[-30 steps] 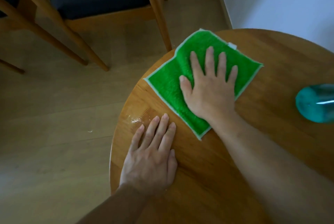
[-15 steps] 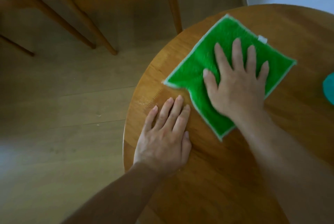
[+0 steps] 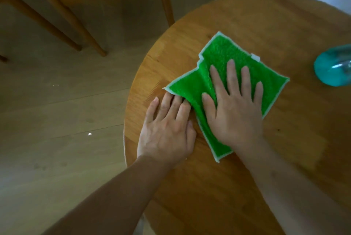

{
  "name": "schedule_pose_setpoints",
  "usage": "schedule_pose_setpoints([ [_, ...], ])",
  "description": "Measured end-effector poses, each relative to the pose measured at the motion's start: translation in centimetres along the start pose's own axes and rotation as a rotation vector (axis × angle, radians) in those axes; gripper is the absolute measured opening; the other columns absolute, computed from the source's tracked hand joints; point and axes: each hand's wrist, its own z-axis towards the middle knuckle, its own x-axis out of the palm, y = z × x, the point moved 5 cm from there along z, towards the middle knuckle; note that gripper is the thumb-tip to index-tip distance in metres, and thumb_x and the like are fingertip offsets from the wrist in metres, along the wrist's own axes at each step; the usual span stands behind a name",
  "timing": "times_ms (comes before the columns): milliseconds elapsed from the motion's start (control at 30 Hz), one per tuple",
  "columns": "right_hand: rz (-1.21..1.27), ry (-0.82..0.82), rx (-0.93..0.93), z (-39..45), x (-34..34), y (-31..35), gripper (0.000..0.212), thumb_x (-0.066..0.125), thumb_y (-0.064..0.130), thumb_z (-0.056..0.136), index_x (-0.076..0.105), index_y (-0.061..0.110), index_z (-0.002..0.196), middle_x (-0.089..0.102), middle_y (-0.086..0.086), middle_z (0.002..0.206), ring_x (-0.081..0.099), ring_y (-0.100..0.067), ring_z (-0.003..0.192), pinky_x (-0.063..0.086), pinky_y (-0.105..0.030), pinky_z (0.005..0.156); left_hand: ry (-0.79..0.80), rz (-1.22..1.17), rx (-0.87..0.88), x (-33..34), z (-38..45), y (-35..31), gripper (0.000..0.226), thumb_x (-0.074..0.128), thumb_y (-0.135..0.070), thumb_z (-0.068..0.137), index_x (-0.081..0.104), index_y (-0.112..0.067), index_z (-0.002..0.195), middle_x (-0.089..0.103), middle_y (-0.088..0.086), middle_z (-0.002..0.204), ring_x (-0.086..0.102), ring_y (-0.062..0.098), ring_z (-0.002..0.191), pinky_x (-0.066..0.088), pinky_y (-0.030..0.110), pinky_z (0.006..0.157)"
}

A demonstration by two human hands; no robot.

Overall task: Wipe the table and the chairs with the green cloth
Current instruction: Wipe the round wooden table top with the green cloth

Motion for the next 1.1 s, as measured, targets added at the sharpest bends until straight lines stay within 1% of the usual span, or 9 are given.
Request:
schedule_pose_setpoints([
  [167, -0.011, 0.096, 0.112, -9.3, 1.5, 0.7, 0.062, 0.009, 0.057, 0.097, 0.014, 0.031, 0.153, 0.018, -0.009, 0.161, 0.017, -0.037, 0.146, 0.017, -0.062, 0.111, 0.008, -0.013, 0.022, 0.2, 0.0, 0.4, 0.061, 0.019, -0.045, 0.095, 0.017, -0.023, 0.152, 0.005, -0.004, 0.161, -0.008, 0.007, 0.144, -0.010, 0.033, 0.115],
  [400, -0.057, 0.169, 0.203, -14.1, 2.6, 3.0, 0.069, 0.014, 0.062, 0.094, 0.030, 0.023, 0.148, 0.025, -0.014, 0.156, 0.028, -0.046, 0.138, 0.026, -0.068, 0.103, -0.243, -0.703, -0.087, -2.8, -0.6, 3.4, 0.036, 0.047, -0.019, 0.091, 0.064, -0.018, 0.123, 0.051, -0.008, 0.137, 0.038, -0.002, 0.132, 0.027, 0.011, 0.109],
  [533, -0.010, 0.173, 0.061, -12.9, 3.3, 8.5, 0.071, 0.021, 0.064, 0.091, 0.028, 0.023, 0.149, 0.025, -0.019, 0.156, 0.024, -0.049, 0.139, 0.018, -0.072, 0.102, -0.350, -0.576, -0.150, -4.5, 0.2, 7.0, 0.042, 0.045, -0.020, 0.095, 0.053, -0.016, 0.136, 0.044, -0.009, 0.141, 0.029, 0.001, 0.135, 0.019, 0.001, 0.103],
  [733, 0.039, 0.003, 0.067, -2.9, 1.6, 10.7, 0.065, 0.019, 0.061, 0.093, 0.023, 0.032, 0.151, 0.018, -0.012, 0.160, 0.015, -0.040, 0.145, 0.012, -0.065, 0.110, -0.105, -0.582, -0.319, -2.6, 1.6, 10.2, 0.051, 0.038, -0.034, 0.101, 0.027, -0.026, 0.151, 0.034, -0.010, 0.153, 0.024, -0.006, 0.126, 0.018, 0.005, 0.094],
  [867, 0.061, -0.063, 0.125, 6.1, 0.8, 10.4, 0.063, 0.015, 0.060, 0.096, 0.008, 0.035, 0.154, -0.003, -0.007, 0.163, -0.006, -0.037, 0.147, -0.002, -0.063, 0.112, -0.106, -0.700, -0.310, -3.0, 1.5, 10.7, 0.050, 0.038, -0.037, 0.096, 0.039, -0.030, 0.145, 0.051, -0.012, 0.140, 0.046, 0.003, 0.124, 0.037, 0.033, 0.108],
  [933, 0.050, -0.073, 0.137, 8.4, 0.6, 10.6, 0.064, 0.015, 0.060, 0.097, 0.005, 0.034, 0.154, -0.005, -0.009, 0.163, -0.008, -0.038, 0.147, -0.003, -0.064, 0.112, -0.115, -0.786, -0.330, -3.2, 1.4, 10.9, 0.039, 0.038, -0.034, 0.095, 0.055, -0.039, 0.130, 0.064, -0.019, 0.116, 0.056, -0.001, 0.106, 0.047, 0.031, 0.092],
  [1000, 0.049, -0.074, 0.131, 8.9, 0.6, 10.8, 0.065, 0.015, 0.060, 0.097, 0.005, 0.033, 0.155, -0.005, -0.010, 0.163, -0.008, -0.039, 0.147, -0.004, -0.064, 0.112, -0.142, -0.912, -0.400, -3.5, 1.4, 11.4, 0.031, 0.038, -0.029, 0.096, 0.067, -0.039, 0.092, 0.064, -0.021, 0.081, 0.057, -0.004, 0.076, 0.046, 0.025, 0.072],
  [1033, 0.052, -0.074, 0.122, 8.6, 0.7, 11.0, 0.065, 0.014, 0.060, 0.096, 0.005, 0.032, 0.155, -0.005, -0.010, 0.163, -0.007, -0.039, 0.147, -0.004, -0.063, 0.112, -0.149, -0.968, -0.452, -3.6, 1.4, 11.7, 0.033, 0.038, -0.029, 0.097, 0.064, -0.034, 0.077, 0.062, -0.015, 0.074, 0.055, 0.001, 0.071, 0.045, 0.028, 0.069],
  [1100, 0.048, -0.067, 0.090, 7.1, 1.0, 11.5, 0.066, 0.014, 0.061, 0.095, 0.005, 0.033, 0.154, -0.004, -0.010, 0.163, -0.006, -0.039, 0.147, -0.004, -0.062, 0.112, -0.157, -1.018, -0.531, -3.6, 1.2, 12.3, 0.032, 0.039, -0.031, 0.099, 0.065, -0.025, 0.082, 0.065, 0.003, 0.084, 0.059, 0.015, 0.075, 0.051, 0.039, 0.075],
])
